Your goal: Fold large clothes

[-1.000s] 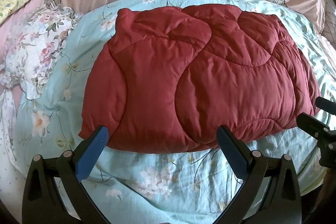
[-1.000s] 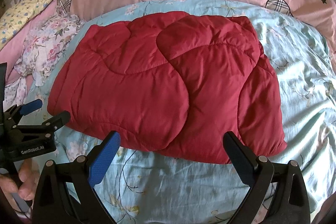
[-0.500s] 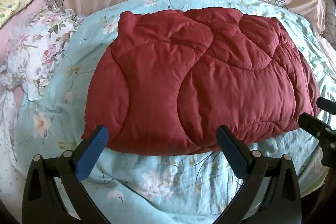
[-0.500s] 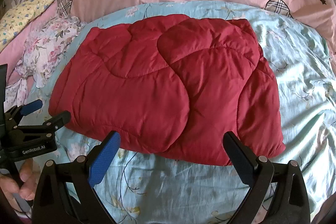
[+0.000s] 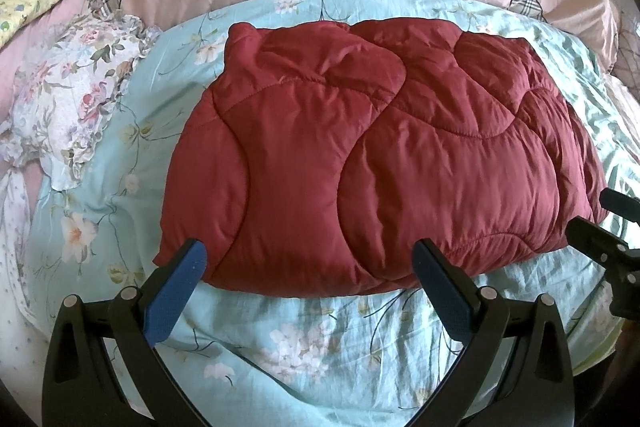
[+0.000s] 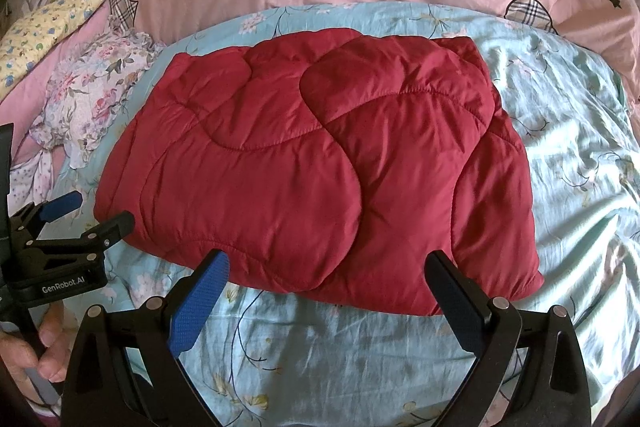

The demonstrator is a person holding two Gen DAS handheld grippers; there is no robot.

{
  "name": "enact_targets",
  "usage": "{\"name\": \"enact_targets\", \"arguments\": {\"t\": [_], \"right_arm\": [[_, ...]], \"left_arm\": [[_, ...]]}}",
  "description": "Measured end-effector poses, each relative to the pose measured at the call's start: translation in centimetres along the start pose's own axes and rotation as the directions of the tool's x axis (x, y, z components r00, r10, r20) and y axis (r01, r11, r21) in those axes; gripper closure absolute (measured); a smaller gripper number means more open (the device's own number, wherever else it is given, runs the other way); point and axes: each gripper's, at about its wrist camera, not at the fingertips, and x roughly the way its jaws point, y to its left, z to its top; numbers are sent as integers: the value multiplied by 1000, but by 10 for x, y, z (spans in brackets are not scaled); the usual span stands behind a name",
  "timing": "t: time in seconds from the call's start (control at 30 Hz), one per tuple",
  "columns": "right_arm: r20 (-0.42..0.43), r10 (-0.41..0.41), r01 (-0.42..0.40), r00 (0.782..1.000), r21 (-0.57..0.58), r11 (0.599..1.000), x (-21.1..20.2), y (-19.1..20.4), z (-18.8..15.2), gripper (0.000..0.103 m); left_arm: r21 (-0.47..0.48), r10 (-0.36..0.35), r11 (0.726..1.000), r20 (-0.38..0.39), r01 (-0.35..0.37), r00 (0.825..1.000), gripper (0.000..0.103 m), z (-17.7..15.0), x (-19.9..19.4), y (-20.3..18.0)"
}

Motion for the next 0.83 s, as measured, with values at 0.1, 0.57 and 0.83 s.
{"name": "enact_targets", "arguments": {"t": [0.1,0.57,0.83], "right_arm": [[0,0,0,1000,1,1000,0,0,0,4],[3,-1,1,1000,6,1000,-1,-4,1,4],[-4,6,-6,1000,28,1000,8,-12,1,4]], "left_arm": [[0,-1,1000,1,1,1000,0,0,-1,-1],[-14,-1,1000,2,1,1000,0,3,3,4],[-27,-58,998,14,58,998,0,6,5,7]]}}
